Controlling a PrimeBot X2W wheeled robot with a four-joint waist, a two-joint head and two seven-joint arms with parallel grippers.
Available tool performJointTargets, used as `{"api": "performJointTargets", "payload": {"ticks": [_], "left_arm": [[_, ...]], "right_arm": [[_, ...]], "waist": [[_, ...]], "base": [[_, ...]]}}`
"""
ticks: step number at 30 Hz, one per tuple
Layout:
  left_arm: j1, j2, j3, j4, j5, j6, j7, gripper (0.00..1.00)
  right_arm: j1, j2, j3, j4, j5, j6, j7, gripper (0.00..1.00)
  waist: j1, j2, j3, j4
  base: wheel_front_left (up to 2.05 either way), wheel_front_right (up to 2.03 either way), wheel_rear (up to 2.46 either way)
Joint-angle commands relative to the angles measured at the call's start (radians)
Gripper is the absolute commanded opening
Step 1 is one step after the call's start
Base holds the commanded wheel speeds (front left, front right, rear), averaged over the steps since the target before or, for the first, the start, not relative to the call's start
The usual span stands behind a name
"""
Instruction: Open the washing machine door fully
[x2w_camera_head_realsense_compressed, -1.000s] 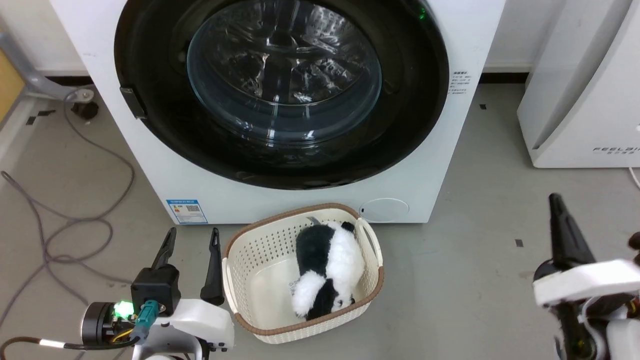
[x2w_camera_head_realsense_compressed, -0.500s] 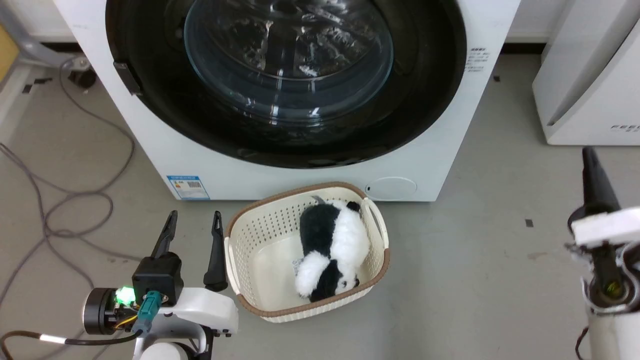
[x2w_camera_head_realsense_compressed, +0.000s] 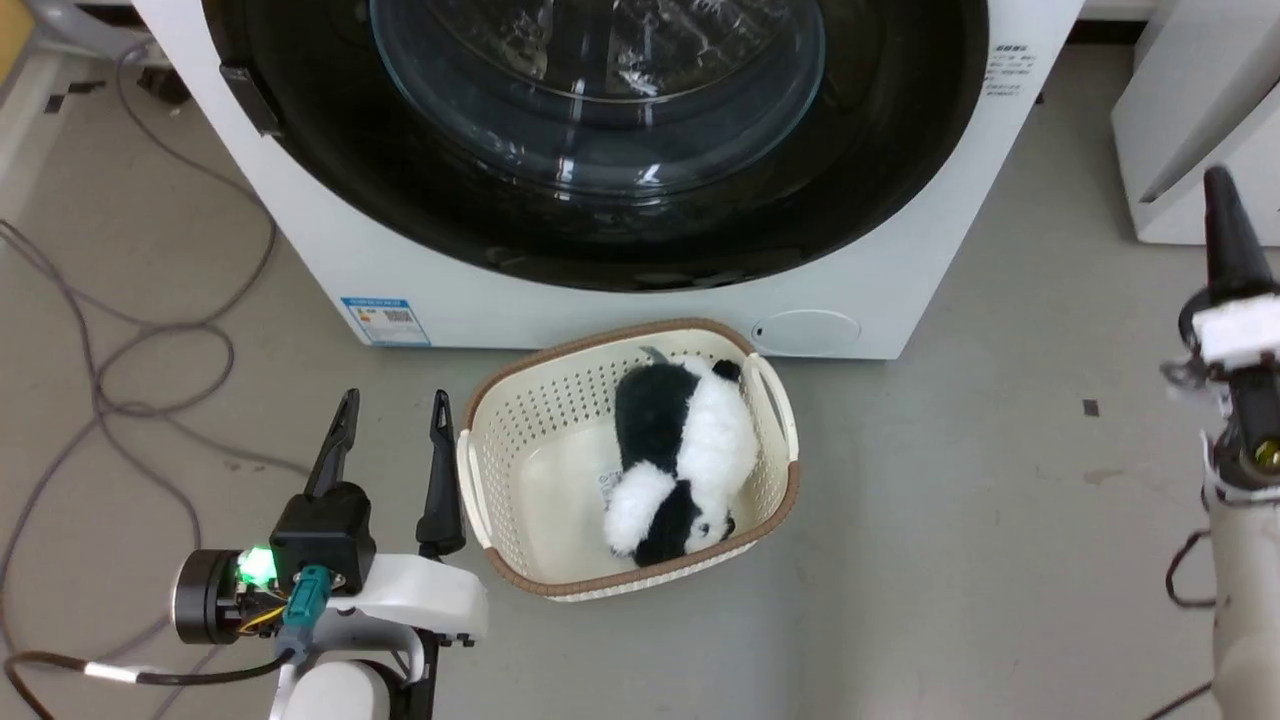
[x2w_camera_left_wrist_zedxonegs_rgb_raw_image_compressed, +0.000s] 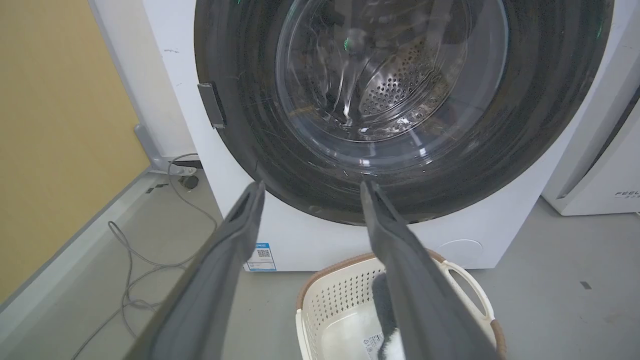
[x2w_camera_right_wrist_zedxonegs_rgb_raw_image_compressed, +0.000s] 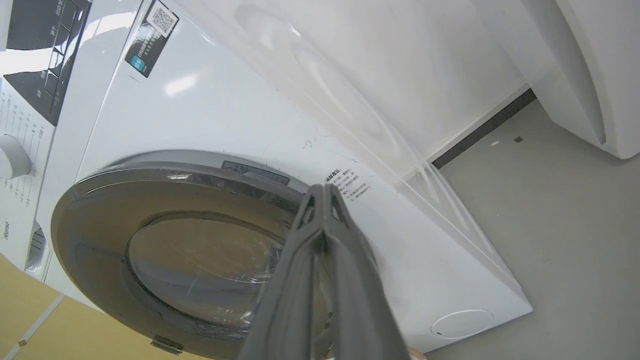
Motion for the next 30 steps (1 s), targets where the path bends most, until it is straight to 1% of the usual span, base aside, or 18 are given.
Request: {"api": "performJointTargets", "payload": {"ticks": [1, 2, 16, 24, 30], "left_arm": [[-0.022, 0.001, -0.004, -0.003, -0.005, 0.008, -0.012, 1.0], [-0.031, 0.001, -0.009, -0.004, -0.006, 0.015, -0.018, 1.0], [-0.071, 0.001, -0.044, -0.002, -0.024, 0.048, -0.048, 1.0], [-0.09, 0.001, -0.067, 0.001, -0.036, 0.067, -0.062, 1.0], [-0.107, 0.001, -0.082, 0.007, -0.043, 0.081, -0.075, 1.0]], "right_arm": [[-0.052, -0.013, 0.002, 0.026, 0.037, 0.001, -0.003, 0.0], [-0.105, -0.023, 0.013, 0.056, 0.057, 0.001, -0.003, 0.0], [-0.324, -0.077, 0.08, 0.216, 0.128, 0.001, -0.009, 0.0], [-0.417, -0.094, 0.119, 0.286, 0.171, 0.001, 0.012, 0.0], [-0.484, -0.113, 0.174, 0.335, 0.191, 0.001, 0.045, 0.0]], "waist": [[-0.0001, 0.0, 0.012, 0.006], [-0.0001, 0.0, 0.03, 0.012], [-0.0001, 0.0, 0.104, 0.044], [-0.0001, 0.0, 0.136, 0.063], [-0.0001, 0.0, 0.158, 0.079]], "base": [[0.0, 0.0, 0.0], [0.0, 0.0, 0.0], [0.0, 0.0, 0.0], [0.0, 0.0, 0.0], [0.0, 0.0, 0.0]]}}
